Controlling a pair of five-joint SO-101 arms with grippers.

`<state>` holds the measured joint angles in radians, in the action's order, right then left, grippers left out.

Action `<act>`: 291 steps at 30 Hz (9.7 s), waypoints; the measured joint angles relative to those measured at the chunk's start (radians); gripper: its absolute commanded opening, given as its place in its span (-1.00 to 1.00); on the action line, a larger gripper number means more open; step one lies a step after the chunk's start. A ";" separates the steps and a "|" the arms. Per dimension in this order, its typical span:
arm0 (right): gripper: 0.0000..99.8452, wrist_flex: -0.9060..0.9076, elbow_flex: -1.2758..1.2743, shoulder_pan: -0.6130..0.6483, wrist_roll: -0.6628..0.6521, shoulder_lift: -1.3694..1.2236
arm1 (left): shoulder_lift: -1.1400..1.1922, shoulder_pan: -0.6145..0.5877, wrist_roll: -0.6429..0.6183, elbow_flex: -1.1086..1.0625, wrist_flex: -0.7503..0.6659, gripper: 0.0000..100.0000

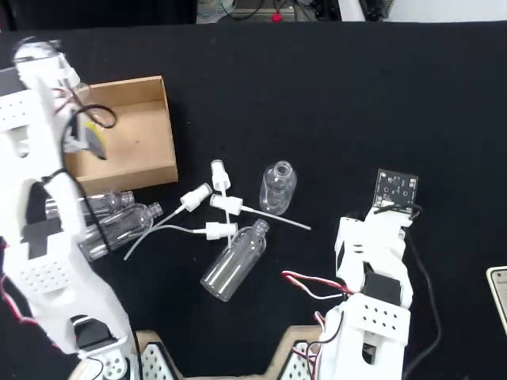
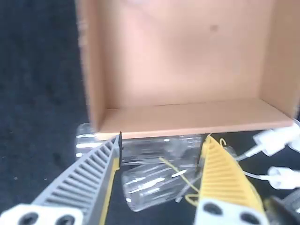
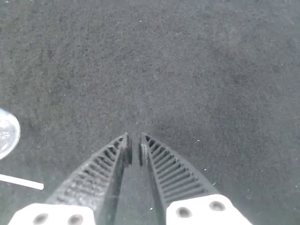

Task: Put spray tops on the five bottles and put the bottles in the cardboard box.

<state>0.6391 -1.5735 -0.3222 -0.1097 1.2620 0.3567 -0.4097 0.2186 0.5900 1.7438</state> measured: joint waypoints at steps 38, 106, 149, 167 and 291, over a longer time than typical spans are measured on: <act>-0.91 0.000 0.000 0.000 0.000 0.000 | -0.055 0.321 -0.180 -0.419 -0.408 -0.47; -0.91 0.000 -0.005 0.000 0.000 0.000 | 0.048 0.057 -0.107 -0.509 -0.919 -0.60; -0.91 0.000 -0.008 0.000 0.000 0.000 | 0.172 0.017 -0.184 -0.480 -1.056 -0.60; -0.91 0.000 -0.008 0.000 0.000 0.000 | 0.172 0.014 -0.184 -0.480 -1.056 -0.60; -0.91 0.000 -0.008 -0.066 0.000 0.000 | -1.318 0.663 -0.184 -1.585 -1.007 -0.59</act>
<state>0.6391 -1.5812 -0.3882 -0.1097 1.2620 -0.9613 0.2532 0.0345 -0.9950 0.7373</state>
